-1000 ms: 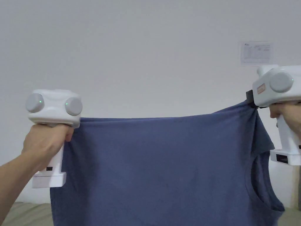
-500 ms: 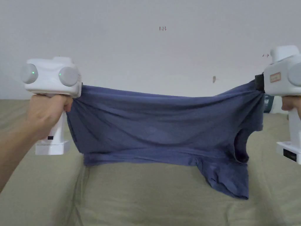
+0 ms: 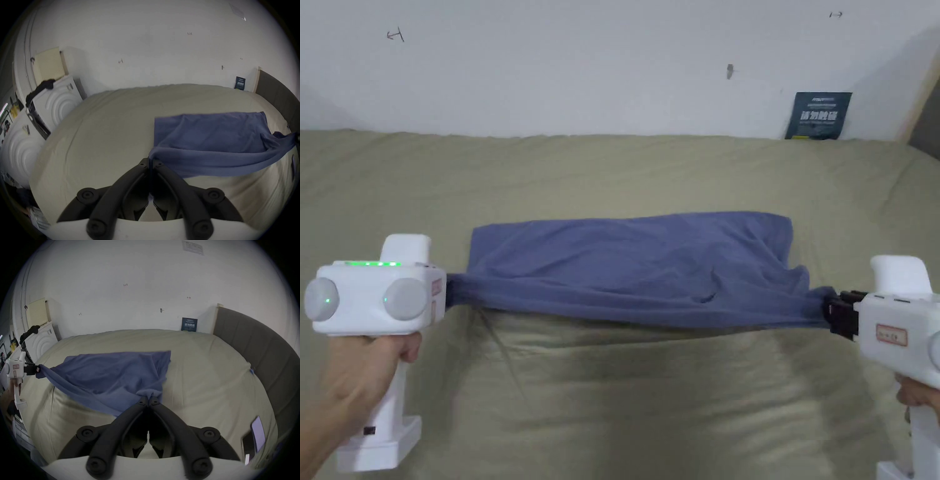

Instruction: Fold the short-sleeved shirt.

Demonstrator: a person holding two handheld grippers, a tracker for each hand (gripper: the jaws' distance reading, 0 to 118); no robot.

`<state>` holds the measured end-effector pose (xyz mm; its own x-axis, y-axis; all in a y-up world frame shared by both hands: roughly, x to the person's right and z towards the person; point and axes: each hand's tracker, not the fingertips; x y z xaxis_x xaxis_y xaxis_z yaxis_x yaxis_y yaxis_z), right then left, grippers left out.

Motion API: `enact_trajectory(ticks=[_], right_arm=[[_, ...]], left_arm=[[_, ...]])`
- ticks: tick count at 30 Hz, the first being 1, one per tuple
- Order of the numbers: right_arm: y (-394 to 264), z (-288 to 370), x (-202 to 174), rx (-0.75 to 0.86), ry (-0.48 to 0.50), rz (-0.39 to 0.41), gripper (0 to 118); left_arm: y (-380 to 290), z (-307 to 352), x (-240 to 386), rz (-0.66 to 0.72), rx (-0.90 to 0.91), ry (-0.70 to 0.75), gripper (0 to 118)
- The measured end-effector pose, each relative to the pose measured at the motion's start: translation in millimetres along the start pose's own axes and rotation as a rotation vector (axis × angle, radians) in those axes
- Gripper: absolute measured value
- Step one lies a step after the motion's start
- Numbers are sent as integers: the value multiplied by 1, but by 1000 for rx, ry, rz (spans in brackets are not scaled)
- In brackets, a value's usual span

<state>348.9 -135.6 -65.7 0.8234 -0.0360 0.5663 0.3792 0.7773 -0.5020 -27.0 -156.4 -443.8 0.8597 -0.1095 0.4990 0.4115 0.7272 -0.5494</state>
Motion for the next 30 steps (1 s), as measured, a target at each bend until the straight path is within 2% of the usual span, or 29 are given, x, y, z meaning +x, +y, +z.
enact_trajectory(ticks=[6,15,17,24,27,28,29,30], right_arm=[[-72,59,15,-20,7,-100,1],[-154,132,15,-68,40,-128,1],[-166,140,15,-78,39,-120,1],[-184,151,13,-92,60,-186,1],[-184,145,12,-83,44,-189,2],[-182,145,11,-77,14,-165,10],[-180,145,9,-80,-18,-144,51],[-179,142,9,-89,-8,-146,90]], left_arm=[[-67,63,-15,37,-18,-11,0],[-152,135,-35,39,-38,-26,0],[-164,138,-45,40,-43,-31,0],[-194,151,-53,62,-77,-55,0],[-197,145,-53,65,-92,-64,0],[-198,145,-52,71,-91,-83,0],[-198,146,-52,76,-87,-84,17],[-197,146,-53,80,-88,-80,54]])
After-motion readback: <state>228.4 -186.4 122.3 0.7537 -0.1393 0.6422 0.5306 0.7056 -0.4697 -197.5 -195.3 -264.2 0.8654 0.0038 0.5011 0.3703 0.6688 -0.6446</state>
